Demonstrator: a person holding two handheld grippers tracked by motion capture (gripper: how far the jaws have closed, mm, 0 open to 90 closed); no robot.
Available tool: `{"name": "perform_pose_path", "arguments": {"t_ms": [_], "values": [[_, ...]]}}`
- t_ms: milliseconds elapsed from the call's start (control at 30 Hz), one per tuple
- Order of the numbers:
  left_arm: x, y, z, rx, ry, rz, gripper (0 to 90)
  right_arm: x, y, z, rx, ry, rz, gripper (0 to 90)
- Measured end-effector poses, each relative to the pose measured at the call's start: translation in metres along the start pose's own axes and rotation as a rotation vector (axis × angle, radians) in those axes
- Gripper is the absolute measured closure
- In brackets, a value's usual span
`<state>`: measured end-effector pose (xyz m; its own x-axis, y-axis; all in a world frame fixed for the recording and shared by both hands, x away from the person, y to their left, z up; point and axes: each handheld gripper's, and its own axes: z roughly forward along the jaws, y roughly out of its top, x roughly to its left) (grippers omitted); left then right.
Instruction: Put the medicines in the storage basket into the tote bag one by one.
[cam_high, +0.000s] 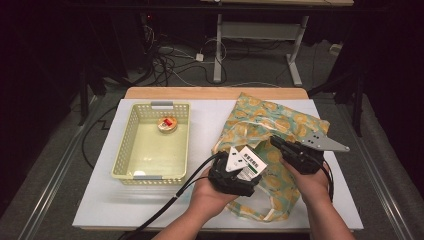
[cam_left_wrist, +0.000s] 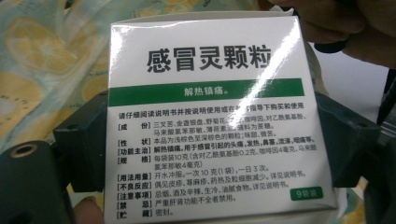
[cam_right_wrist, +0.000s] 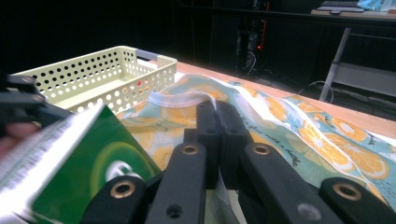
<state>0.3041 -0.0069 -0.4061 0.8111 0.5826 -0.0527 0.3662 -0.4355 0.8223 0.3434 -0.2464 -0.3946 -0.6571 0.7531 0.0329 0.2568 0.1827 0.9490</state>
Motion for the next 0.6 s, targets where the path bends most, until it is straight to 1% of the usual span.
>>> {"name": "perform_pose_path", "arguments": {"t_ms": [167, 233, 300, 367, 467, 600], "values": [[-0.002, 0.002, 0.018, 0.014, 0.009, 0.004, 13.8, 0.000, 0.001, -0.001, -0.006, 0.007, -0.002, 90.0], [-0.003, 0.002, 0.024, 0.010, 0.008, 0.005, 13.7, 0.000, 0.002, -0.002, -0.008, 0.011, -0.001, 90.0], [-0.004, 0.002, 0.029, 0.009, 0.005, -0.003, 13.7, 0.000, 0.003, -0.003, -0.012, 0.009, -0.002, 90.0], [-0.004, 0.002, 0.034, 0.008, 0.010, -0.006, 13.7, 0.000, 0.003, -0.003, -0.018, 0.013, -0.005, 90.0], [-0.002, 0.004, 0.042, 0.025, 0.015, -0.020, 13.7, 0.000, 0.004, -0.004, -0.018, 0.013, -0.002, 90.0], [-0.001, 0.007, 0.051, 0.026, 0.027, -0.021, 13.7, 0.000, 0.004, -0.005, -0.022, 0.013, 0.001, 90.0]]}}
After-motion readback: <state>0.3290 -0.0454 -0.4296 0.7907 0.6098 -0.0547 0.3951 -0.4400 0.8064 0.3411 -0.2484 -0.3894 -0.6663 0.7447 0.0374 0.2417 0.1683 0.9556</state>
